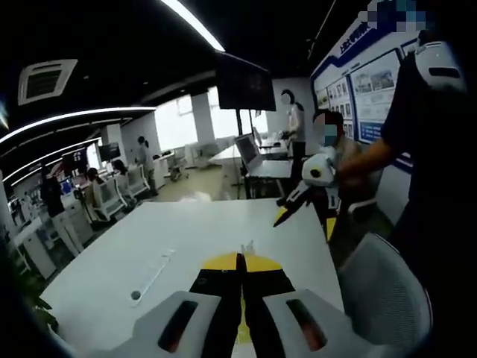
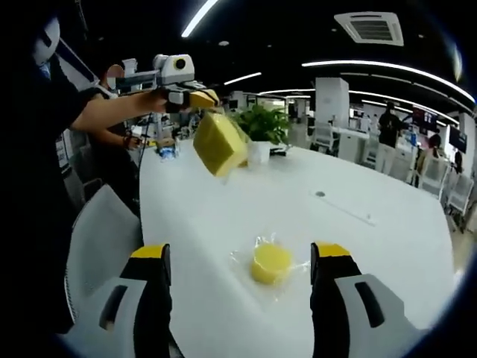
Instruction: Compare the silicone blocks by pressing each to a similar depth, holding the contact briefly, and releasing to observe deformation and rebound differences across the visible hardness samples.
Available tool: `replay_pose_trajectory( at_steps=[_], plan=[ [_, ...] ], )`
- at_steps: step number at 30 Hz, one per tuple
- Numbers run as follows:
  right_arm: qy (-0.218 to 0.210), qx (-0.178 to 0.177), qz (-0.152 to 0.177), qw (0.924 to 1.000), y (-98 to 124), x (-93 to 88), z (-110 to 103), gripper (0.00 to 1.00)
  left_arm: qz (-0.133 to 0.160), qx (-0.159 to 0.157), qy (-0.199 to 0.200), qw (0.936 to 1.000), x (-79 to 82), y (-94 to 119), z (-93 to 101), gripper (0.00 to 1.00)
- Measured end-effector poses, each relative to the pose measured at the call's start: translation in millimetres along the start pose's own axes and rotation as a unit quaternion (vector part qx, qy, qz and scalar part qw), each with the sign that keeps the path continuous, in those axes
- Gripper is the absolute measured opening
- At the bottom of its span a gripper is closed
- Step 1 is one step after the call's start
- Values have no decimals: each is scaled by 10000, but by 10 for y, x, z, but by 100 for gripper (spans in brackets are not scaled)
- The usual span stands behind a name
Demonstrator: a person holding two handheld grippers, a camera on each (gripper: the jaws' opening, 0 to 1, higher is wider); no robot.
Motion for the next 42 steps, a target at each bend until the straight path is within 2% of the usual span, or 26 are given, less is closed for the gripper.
replay_pose_trajectory(
  at_steps=[7,15,18,19,23,31,37,42],
  plan=[
    [-178,574,259,9979,-234,225,-81,63,-3,-172,-62,9998,9,-49,100,0],
    [-153,931,345,9949,-433,458,-153,60,24,-339,-59,9994,40,-88,179,0],
    [-163,1038,291,9940,-496,493,-176,61,36,-385,-139,9992,55,-109,208,0],
    [-354,1200,295,9917,-520,513,-224,63,50,-430,-118,9990,58,-111,222,0],
    [-421,1310,365,9898,-598,578,-201,58,146,-569,-72,9982,102,-134,290,0],
    [-459,1725,369,9833,-815,689,-355,51,186,-714,-105,9972,141,-176,373,0],
    [-700,1995,407,9765,-928,715,-448,50,217,-772,-118,9967,159,-187,405,0],
    [-885,2161,462,9713,-1001,742,-510,45,407,-782,-50,9961,253,-188,398,0]
  ],
)
Point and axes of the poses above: the point that each gripper's makers call its tool centre point, and the gripper's own axes: y roughly backward along the fingers, z roughly to its right, x roughly out of its top, the point moved 1 cm from there along y, roughly backward along the fingers, and after that the axes turned 12 degrees about -y, right-handed, at the moved point
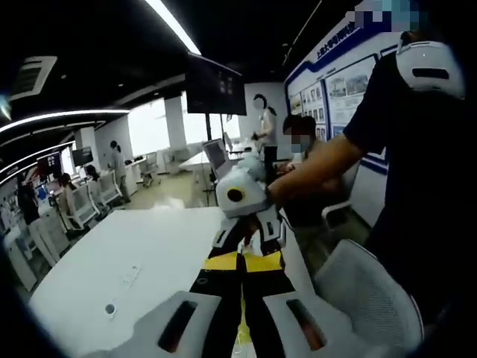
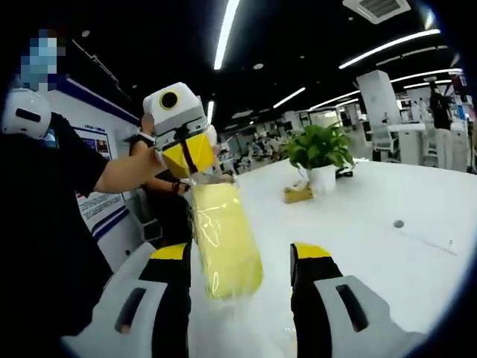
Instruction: Compare the silicone blocks by pressing each to a similar depth, holding the contact briefly, and releasing to observe deformation and rebound differences across the visible hardness samples.
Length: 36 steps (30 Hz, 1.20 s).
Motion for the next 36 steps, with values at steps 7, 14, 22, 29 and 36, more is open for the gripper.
replay_pose_trajectory(
  at_steps=[7,14,22,29,36],
  plan=[
    [-149,208,19,9997,-50,3,-63,33,39,87,26,10000,-15,29,-62,0],
    [78,227,54,9997,-88,81,-102,27,56,169,27,9998,-2,84,-122,0],
    [493,214,-198,9984,-65,296,-169,23,242,243,93,9994,152,178,-203,0],
    [550,196,-337,9977,-82,390,-267,20,293,330,176,9989,256,265,-249,0],
    [696,127,-589,9958,-60,353,-297,15,81,355,169,9992,260,249,-191,0]
  ],
)
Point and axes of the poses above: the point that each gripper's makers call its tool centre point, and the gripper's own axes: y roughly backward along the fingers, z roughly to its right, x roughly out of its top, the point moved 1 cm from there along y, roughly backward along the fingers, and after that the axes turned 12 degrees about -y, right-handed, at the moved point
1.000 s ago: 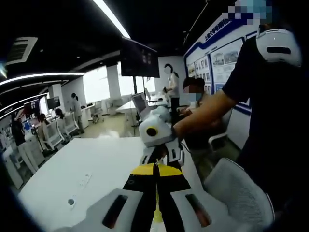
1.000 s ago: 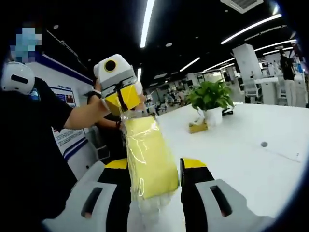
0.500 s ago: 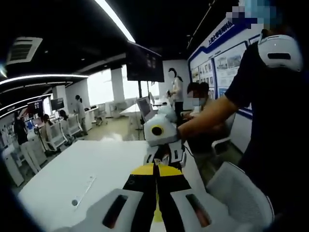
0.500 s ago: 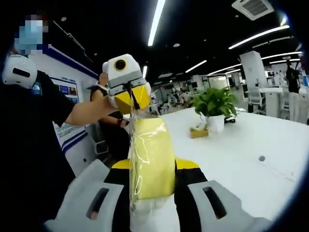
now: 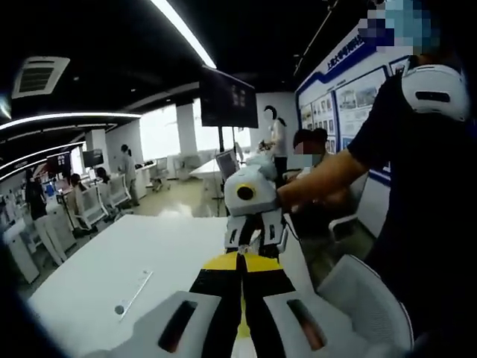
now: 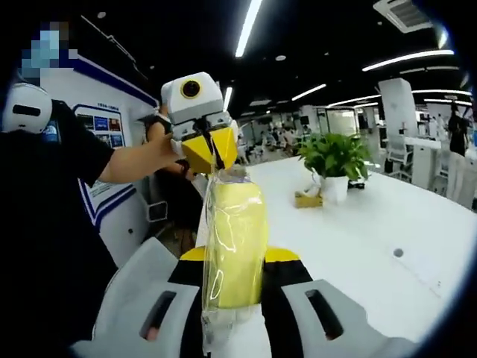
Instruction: Compare the silicone blocks by pressing each to a similar depth, holding the contact briefly, and releasing to observe deformation and rebound differences across the visible hardness samples.
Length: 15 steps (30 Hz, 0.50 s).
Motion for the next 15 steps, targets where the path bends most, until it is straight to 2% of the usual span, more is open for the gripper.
replay_pose_trajectory(
  at_steps=[6,10,15],
  plan=[
    [74,54,-195,9998,-66,-86,-28,11,-123,30,64,9999,-61,30,55,0],
    [270,-128,-382,9988,-138,-243,40,8,-392,-150,62,9991,-257,34,127,0],
    [188,-235,-462,9985,-236,-383,72,6,-479,-233,116,9985,-430,50,159,0]
  ],
)
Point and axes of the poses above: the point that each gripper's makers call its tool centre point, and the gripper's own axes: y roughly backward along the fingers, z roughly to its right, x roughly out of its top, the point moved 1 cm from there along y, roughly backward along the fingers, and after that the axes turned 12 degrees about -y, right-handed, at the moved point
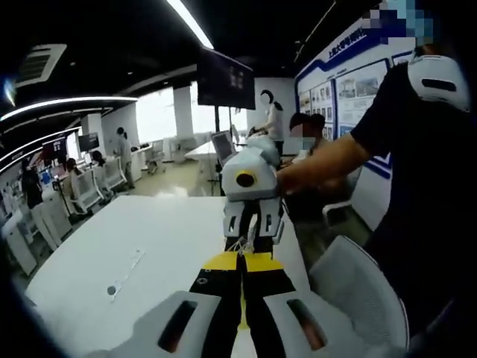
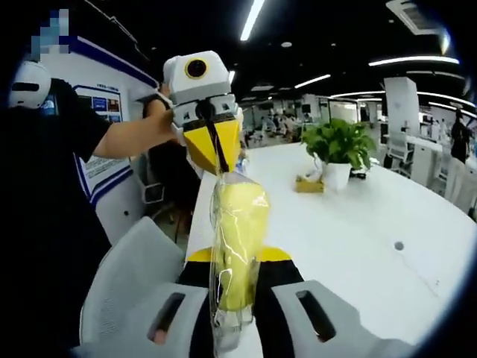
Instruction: Compare the silicone blocks by pressing each to a similar depth, holding the contact briefly, and releasing to observe deformation and rebound differences across the visible hardness samples.
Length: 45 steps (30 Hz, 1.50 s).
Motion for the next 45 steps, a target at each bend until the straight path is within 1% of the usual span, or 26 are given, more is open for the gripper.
replay_pose_trajectory(
  at_steps=[4,6,9,10,12,16,18,27,35,42,43,45],
  plan=[
    [249,-187,-106,9995,-43,-64,12,5,-17,-50,66,10000,-96,14,30,0],
    [196,-165,-130,9996,-39,-83,-6,4,28,-65,96,9999,-108,11,51,0],
    [173,-284,-119,9994,-24,-86,27,4,48,-62,64,9999,-106,-4,45,0],
    [88,-270,-115,9995,-14,-84,28,4,49,-40,32,10000,-104,-8,31,0],
    [72,-310,-81,9995,-5,-67,41,4,71,-48,53,9999,-86,-12,18,0],
    [-21,-261,13,9997,32,-22,31,4,159,0,28,9999,-26,-14,-5,0],
    [46,-302,26,9995,36,-20,40,4,149,2,37,9999,-16,-22,7,0],
    [16,-164,66,9998,-5,-15,7,4,79,64,0,9999,-22,15,33,0],
    [92,-103,128,9998,-53,13,-5,4,51,169,15,9998,-30,67,27,0],
    [-48,-56,110,9999,-47,-23,-2,5,-19,176,3,9998,-55,41,29,0],
    [-69,-33,108,9999,-41,-27,-9,5,-6,141,43,9999,-47,33,38,0],
    [-117,-46,159,9998,-21,-20,-7,6,10,175,23,9998,-32,28,27,0]
  ],
)
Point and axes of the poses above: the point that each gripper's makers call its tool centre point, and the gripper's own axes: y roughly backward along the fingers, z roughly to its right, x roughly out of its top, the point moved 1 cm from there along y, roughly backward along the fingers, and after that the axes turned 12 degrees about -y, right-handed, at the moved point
